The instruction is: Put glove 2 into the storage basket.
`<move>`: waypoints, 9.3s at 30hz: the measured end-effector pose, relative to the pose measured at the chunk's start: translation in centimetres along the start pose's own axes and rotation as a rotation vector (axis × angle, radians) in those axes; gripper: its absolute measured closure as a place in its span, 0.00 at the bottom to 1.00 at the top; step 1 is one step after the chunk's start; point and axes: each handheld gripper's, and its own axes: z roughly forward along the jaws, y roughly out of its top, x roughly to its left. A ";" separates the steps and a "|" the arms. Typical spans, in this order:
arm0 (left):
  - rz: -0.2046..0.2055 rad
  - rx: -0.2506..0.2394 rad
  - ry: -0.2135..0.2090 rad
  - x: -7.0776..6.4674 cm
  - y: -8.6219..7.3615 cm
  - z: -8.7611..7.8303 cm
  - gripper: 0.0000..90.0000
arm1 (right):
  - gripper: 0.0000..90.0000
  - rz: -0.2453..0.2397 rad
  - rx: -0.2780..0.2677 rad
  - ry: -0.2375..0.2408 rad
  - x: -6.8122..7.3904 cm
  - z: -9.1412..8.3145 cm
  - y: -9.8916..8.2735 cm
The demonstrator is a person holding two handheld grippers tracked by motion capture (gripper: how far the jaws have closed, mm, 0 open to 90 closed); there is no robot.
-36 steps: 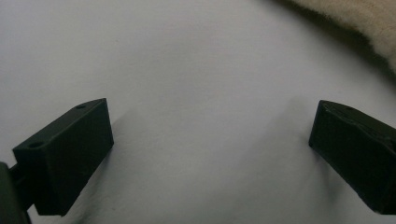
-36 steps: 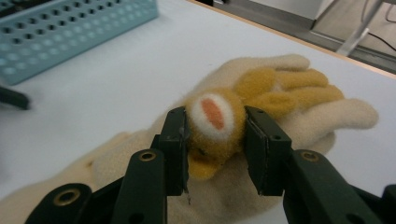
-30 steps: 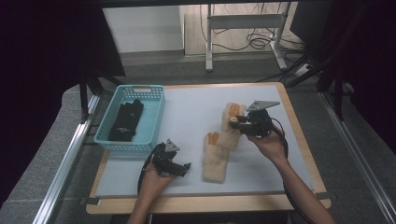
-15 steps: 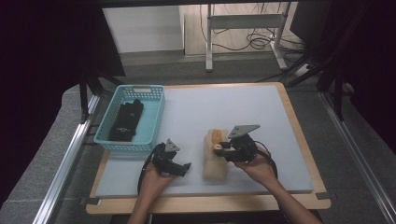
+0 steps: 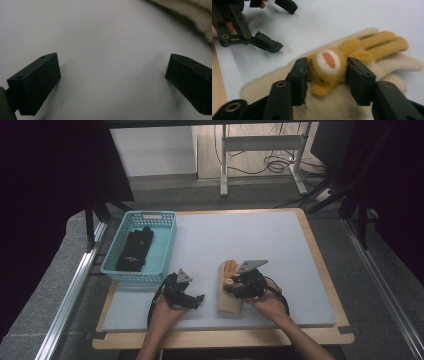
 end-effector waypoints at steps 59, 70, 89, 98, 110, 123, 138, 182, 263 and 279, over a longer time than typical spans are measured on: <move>-0.002 -0.004 0.000 1.6 -2.3 -2.2 0.05 | 0.95 -0.049 0.034 0.088 1.6 1.9 -3.0; -0.001 -0.003 -0.001 1.6 -2.3 -2.2 0.05 | 0.92 -0.065 0.029 0.076 2.1 2.6 -1.8; 0.000 -0.007 -0.001 1.6 -2.3 -2.2 0.04 | 0.45 0.052 -0.040 -0.187 -5.0 -5.0 -5.1; 0.001 -0.006 -0.002 1.5 -2.3 -2.2 0.04 | 0.31 0.088 -0.012 -0.255 -6.8 -5.4 -7.7; -0.010 0.004 -0.021 1.5 -2.3 -2.6 0.05 | 0.21 0.110 0.012 -0.258 -7.6 -5.0 -8.7; 0.002 -0.071 -0.120 -0.6 1.7 -5.1 0.05 | 0.21 0.107 0.010 -0.264 -7.6 -5.0 -8.8; 0.039 0.051 -0.092 -3.7 6.9 1.1 0.05 | 0.21 0.108 0.009 -0.264 -7.6 -5.0 -8.8; 0.041 0.067 -0.035 -0.9 9.9 -1.3 0.60 | 0.21 0.109 0.010 -0.264 -7.6 -5.0 -8.8; -0.386 0.357 0.155 20.0 7.9 0.2 0.45 | 0.21 0.110 0.009 -0.263 -7.6 -5.0 -8.8; -0.376 0.169 0.258 20.7 8.3 -6.6 0.33 | 0.21 0.109 0.009 -0.264 -7.6 -5.0 -8.8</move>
